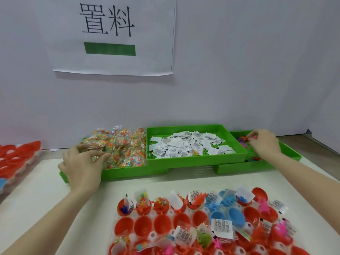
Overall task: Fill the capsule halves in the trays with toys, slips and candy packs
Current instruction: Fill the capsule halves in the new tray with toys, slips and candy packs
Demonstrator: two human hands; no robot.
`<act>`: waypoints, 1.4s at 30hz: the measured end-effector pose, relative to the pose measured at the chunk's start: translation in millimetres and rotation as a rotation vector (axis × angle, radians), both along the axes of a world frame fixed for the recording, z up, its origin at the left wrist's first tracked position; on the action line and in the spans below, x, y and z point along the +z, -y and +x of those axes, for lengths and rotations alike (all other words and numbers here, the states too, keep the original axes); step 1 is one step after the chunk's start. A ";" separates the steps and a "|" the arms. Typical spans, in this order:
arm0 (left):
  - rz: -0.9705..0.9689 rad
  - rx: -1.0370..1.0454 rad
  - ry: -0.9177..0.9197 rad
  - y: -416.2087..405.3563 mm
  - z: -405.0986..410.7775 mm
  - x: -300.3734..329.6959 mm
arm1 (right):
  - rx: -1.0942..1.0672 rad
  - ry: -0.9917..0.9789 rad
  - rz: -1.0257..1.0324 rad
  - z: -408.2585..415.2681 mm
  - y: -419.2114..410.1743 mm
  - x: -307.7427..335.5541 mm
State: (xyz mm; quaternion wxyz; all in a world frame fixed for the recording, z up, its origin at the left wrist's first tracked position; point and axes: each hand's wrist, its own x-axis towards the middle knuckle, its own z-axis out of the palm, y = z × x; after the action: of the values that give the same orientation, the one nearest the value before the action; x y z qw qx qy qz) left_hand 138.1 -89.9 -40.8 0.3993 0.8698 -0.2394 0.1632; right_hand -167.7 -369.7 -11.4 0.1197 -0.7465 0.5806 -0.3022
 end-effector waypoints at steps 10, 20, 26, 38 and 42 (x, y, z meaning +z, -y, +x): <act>-0.442 -0.123 -0.056 -13.9 -27.8 14.7 | 0.566 -0.396 0.130 34.9 -44.4 39.7; -0.677 -0.250 -0.156 -63.0 -80.7 19.8 | 0.362 -0.162 0.180 50.5 -61.4 37.8; -0.711 -0.275 -0.202 -78.0 -92.2 30.7 | 0.348 -0.081 -0.036 50.0 -63.2 39.7; -0.704 -0.500 -0.599 -91.5 -135.8 58.3 | 0.791 0.654 0.099 39.8 -190.0 84.7; -0.659 -0.671 -0.873 -99.5 -169.6 75.8 | 1.094 0.594 0.235 28.8 -262.6 78.6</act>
State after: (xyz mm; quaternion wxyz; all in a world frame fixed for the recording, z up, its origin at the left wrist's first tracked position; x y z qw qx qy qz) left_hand -31.5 9.6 35.0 0.7359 0.5655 -0.2512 -0.2748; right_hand -139.0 -107.1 67.3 0.4939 -0.8015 0.0864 -0.3258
